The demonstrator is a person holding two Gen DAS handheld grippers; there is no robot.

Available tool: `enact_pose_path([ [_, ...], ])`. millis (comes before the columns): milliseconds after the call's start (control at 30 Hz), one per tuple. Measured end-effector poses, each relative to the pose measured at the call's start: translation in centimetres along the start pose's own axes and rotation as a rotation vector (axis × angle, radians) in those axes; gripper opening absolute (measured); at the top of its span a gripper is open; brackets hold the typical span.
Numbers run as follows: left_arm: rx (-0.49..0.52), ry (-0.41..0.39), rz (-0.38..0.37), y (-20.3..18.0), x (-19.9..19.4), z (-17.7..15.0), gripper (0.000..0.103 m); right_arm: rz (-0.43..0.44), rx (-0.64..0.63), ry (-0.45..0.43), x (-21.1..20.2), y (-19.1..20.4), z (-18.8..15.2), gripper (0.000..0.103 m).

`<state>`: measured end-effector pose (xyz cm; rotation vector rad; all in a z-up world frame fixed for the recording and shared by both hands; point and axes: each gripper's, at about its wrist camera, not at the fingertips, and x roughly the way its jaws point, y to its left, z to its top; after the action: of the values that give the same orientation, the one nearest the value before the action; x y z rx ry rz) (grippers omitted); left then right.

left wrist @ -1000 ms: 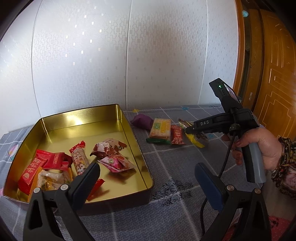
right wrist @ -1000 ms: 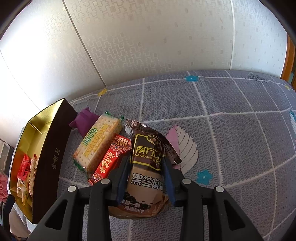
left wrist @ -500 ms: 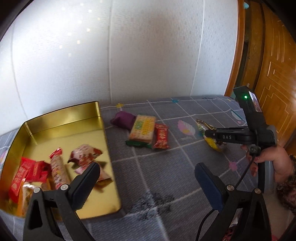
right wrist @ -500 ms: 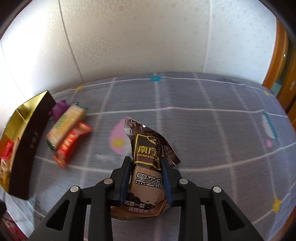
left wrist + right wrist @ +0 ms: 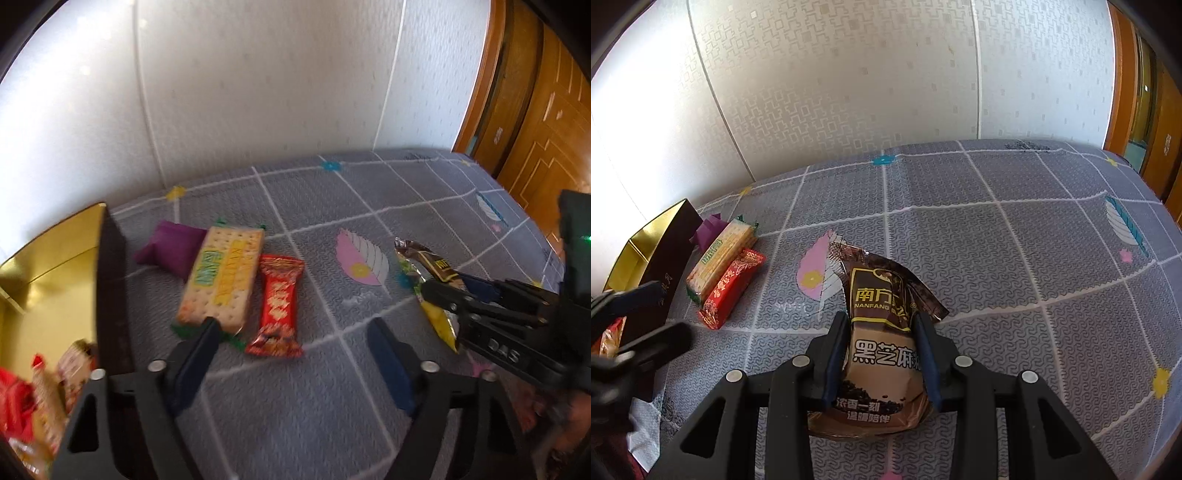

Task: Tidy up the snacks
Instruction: 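Lift the brown bag with right gripper while left grasps the small red candy bar, then carry the red candy bar to the tin with left gripper while right carries the brown bag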

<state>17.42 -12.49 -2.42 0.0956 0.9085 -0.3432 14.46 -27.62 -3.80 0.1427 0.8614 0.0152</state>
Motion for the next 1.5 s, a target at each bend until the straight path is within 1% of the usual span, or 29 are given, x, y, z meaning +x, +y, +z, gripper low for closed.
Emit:
enact_pose_path([
  [100, 0.037, 0.004, 0.011, -0.4, 1.4, 0.5, 0.069, 0.009, 0.013, 0.002, 0.0, -0.2, 0.0, 0.037],
  [167, 0.06, 0.013, 0.023, -0.6, 2.2, 0.7, 0.059, 0.008, 0.012, 0.002, 0.1, -0.1, 0.0, 0.037],
  [200, 0.08, 0.004, 0.032, -0.7, 2.4, 0.8, 0.058, 0.006, 0.013, 0.001, 0.0, -0.1, 0.0, 0.037],
  [233, 0.098, 0.0, 0.032, -0.9, 2.5, 0.8, 0.055, 0.006, 0.014, 0.002, 0.0, -0.1, 0.0, 0.037],
  [267, 0.116, 0.005, 0.029, -1.0, 2.7, 0.9, 0.049, 0.007, 0.015, 0.002, 0.0, -0.1, 0.0, 0.037],
  [300, 0.126, 0.018, 0.033, -1.1, 3.0, 0.9, 0.047, 0.007, 0.017, 0.003, 0.0, -0.1, 0.0, 0.037],
  [367, 0.122, 0.034, 0.024, -0.9, 3.4, 0.8, 0.039, 0.008, 0.022, 0.004, 0.0, -0.1, 0.0, 0.037],
  [433, 0.114, 0.055, 0.012, -0.8, 3.7, 0.3, 0.033, 0.008, 0.023, 0.004, 0.0, -0.1, -0.1, 0.037],
  [467, 0.115, 0.039, 0.009, -0.9, 3.5, 0.1, 0.031, 0.008, 0.024, 0.004, 0.0, -0.1, -0.1, 0.037],
  [633, 0.132, 0.026, 0.01, -1.5, 3.1, -0.4, 0.03, 0.008, 0.026, 0.003, 0.0, -0.1, -0.1, 0.038],
  [733, 0.1, 0.028, 0.006, -1.3, 3.1, -0.3, 0.031, 0.021, 0.035, 0.012, 0.1, -0.2, -0.2, 0.04],
  [800, 0.083, 0.027, 0.001, -1.2, 3.1, -0.2, 0.035, 0.024, 0.035, 0.014, 0.1, -0.2, -0.2, 0.041],
  [867, 0.079, 0.024, -0.005, -1.4, 3.2, -0.2, 0.042, 0.02, 0.029, 0.015, 0.1, 0.0, -0.3, 0.041],
  [933, 0.081, 0.022, 0.0, -1.6, 3.3, -0.1, 0.045, 0.016, 0.019, 0.015, 0.2, 0.2, -0.3, 0.041],
  [1067, 0.081, 0.017, 0.011, -1.9, 3.4, 0.0, 0.045, 0.009, 0.004, 0.015, 0.2, 0.4, -0.3, 0.041],
  [1233, 0.094, 0.016, -0.001, -2.0, 3.2, -0.1, 0.045, 0.007, 0.002, 0.015, 0.2, 0.5, -0.3, 0.041],
  [1300, 0.109, 0.016, -0.004, -2.0, 3.0, -0.2, 0.037, 0.008, 0.001, 0.015, 0.3, 0.4, -0.3, 0.041],
  [1333, 0.119, 0.013, -0.011, -2.1, 2.9, -0.3, 0.025, 0.007, 0.001, 0.015, 0.3, 0.5, -0.3, 0.041],
  [1500, 0.124, -0.001, -0.016, -2.4, 2.5, -0.9, 0.022, 0.007, -0.002, 0.013, 0.2, 0.4, -0.3, 0.041],
])
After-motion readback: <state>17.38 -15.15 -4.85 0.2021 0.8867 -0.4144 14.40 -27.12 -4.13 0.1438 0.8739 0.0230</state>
